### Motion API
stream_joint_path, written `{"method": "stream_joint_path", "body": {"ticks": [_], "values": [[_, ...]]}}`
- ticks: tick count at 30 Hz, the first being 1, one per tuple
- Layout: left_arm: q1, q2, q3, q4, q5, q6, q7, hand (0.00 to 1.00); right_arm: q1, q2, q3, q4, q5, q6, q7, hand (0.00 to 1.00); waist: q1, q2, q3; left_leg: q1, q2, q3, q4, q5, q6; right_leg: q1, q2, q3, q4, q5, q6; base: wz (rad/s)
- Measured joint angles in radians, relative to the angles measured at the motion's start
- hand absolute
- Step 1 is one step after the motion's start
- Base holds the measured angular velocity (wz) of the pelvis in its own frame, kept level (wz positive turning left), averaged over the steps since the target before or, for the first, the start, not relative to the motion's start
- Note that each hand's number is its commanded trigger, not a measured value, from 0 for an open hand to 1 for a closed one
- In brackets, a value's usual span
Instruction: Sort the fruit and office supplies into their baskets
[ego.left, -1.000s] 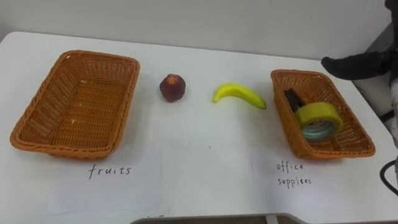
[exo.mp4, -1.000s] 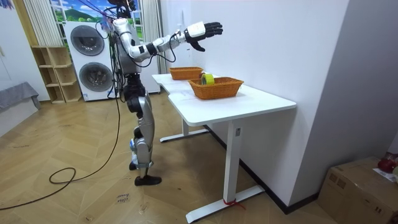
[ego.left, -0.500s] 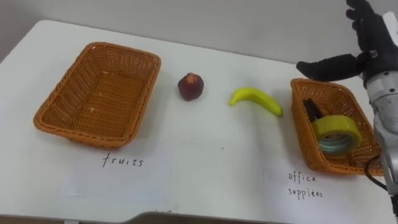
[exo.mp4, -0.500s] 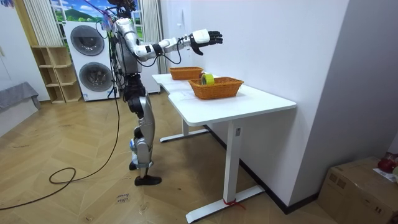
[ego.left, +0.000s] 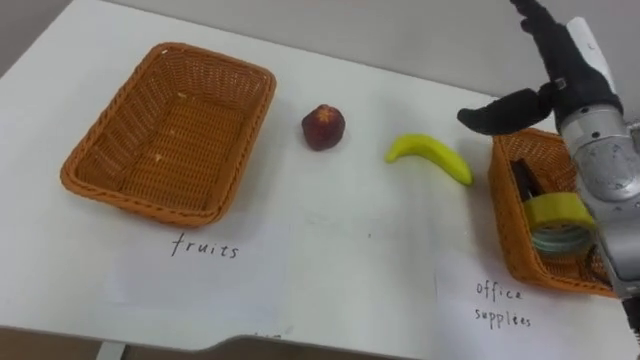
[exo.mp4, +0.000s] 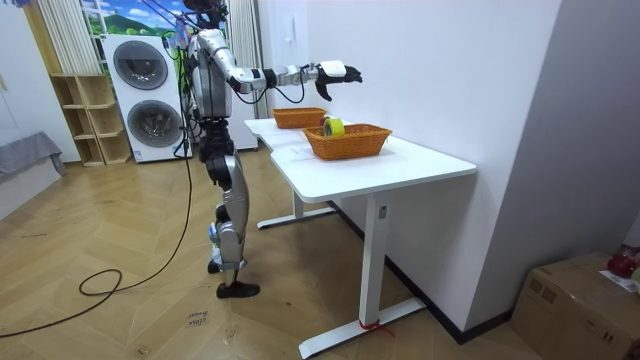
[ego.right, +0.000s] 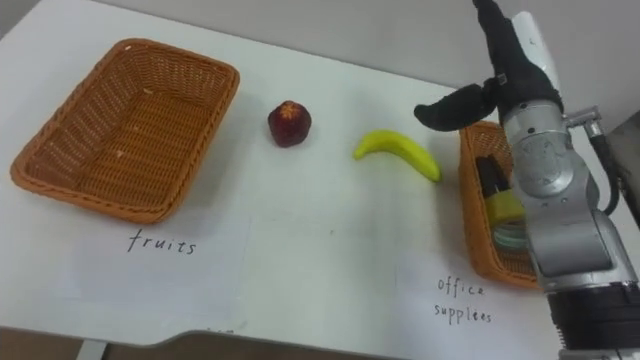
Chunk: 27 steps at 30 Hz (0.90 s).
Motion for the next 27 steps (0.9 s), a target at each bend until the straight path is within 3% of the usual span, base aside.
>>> {"method": "stream_joint_path", "body": {"ticks": [10, 15, 22, 27], "values": [[-0.026, 0.026, -0.039, -0.002, -0.001, -0.004, 0.001, 0.0, -0.029, -0.005, 0.082, 0.051, -0.097, 0.0, 0.03, 0.0, 0.009, -0.012, 0.0072, -0.025, -0.001, -0.007, 0.01, 0.0, 0.0, -0.017, -0.002, -0.007, -0.001, 0.0, 0.0, 0.01], [-0.026, 0.026, -0.043, -0.001, -0.001, 0.002, 0.001, 0.0, -0.031, -0.014, 0.111, 0.069, -0.122, 0.003, 0.04, 0.0, 0.022, -0.02, 0.0056, -0.031, -0.002, -0.018, 0.01, 0.0, 0.0, -0.017, -0.004, -0.018, -0.001, 0.0, 0.0, 0.07], [-0.026, 0.036, -0.076, -0.007, -0.001, 0.002, 0.002, 0.0, -0.033, -0.027, 0.186, 0.076, -0.252, 0.004, 0.079, 0.0, 0.042, -0.02, 0.0053, -0.058, -0.004, -0.026, 0.021, 0.001, -0.001, -0.032, -0.006, -0.03, -0.002, 0.0, -0.001, 0.05], [-0.03, 0.038, -0.08, 0.001, -0.001, -0.001, 0.002, 0.0, -0.062, -0.027, 0.239, 0.123, -0.28, 0.002, 0.08, 0.0, 0.051, -0.014, 0.0102, -0.06, -0.004, -0.029, 0.023, 0.001, -0.001, -0.033, -0.006, -0.031, -0.002, 0.0, -0.001, 0.0]]}}
